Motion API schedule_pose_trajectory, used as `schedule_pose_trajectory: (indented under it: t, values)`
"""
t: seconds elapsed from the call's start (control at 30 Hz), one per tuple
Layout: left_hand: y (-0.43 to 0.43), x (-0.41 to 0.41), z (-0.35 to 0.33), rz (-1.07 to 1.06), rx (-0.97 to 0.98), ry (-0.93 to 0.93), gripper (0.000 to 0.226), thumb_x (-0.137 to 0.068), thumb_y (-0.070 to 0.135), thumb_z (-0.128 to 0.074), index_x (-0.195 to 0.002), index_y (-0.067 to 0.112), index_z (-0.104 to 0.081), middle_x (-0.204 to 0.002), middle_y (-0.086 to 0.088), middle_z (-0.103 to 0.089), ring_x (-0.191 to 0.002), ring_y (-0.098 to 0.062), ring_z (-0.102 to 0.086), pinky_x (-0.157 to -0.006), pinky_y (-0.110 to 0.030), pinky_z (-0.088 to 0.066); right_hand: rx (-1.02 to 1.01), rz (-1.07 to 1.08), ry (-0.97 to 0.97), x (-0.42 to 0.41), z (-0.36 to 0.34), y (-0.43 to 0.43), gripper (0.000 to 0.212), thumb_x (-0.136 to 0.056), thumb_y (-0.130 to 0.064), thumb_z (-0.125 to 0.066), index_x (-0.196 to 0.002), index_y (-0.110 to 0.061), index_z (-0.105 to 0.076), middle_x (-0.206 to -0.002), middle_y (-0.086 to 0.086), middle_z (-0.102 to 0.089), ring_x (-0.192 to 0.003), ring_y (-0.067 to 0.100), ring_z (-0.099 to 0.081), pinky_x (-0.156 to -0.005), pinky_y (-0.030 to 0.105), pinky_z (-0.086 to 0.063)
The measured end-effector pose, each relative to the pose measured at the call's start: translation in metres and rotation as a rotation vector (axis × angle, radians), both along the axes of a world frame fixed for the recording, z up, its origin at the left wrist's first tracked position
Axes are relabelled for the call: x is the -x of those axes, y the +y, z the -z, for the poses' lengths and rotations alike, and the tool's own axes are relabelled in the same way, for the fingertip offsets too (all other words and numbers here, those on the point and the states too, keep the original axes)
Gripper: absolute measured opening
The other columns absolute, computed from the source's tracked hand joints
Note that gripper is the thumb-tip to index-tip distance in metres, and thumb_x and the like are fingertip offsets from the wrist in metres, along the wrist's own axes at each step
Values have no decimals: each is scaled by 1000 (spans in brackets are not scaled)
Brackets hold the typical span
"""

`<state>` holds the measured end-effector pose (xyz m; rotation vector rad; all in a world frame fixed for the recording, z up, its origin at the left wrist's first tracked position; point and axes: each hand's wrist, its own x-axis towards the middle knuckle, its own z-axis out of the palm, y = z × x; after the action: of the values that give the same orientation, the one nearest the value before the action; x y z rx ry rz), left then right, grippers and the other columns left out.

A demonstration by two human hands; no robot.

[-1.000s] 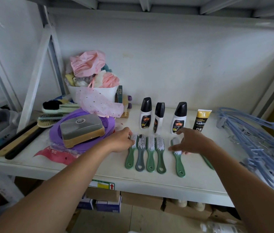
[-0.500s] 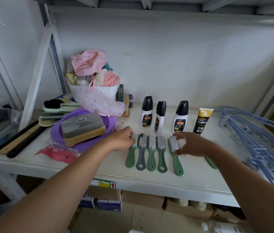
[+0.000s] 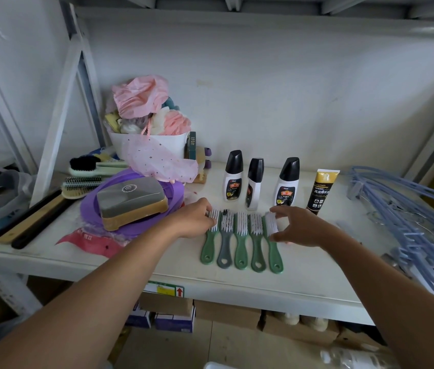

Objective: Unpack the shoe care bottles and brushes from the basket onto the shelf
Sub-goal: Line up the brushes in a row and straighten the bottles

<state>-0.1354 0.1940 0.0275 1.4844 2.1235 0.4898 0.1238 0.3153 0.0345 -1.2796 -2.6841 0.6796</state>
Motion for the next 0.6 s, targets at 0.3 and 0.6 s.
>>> schedule_pose_trajectory:
  t: [0.3, 0.6]
  values:
    - [1, 1, 1, 2, 1, -10, 45, -97, 37, -57, -137, 20, -46, -133, -5, -59, -117, -24, -57, -101, -42, -49, 10, 2, 2, 0, -1, -1, 83, -77, -29, -84, -147, -17, -43, -139, -5, -58, -103, 15, -65, -98, 41, -53]
    - [1, 2, 2, 2, 4, -9, 47, -96, 37, -56, -138, 20, -45, -135, -5, -58, -119, -24, -56, -103, -43, -48, 21, 11, 9, 1, -3, -2, 72, -78, -24, -82, -141, -16, -49, -136, -2, -60, -96, 16, -70, -90, 38, -58]
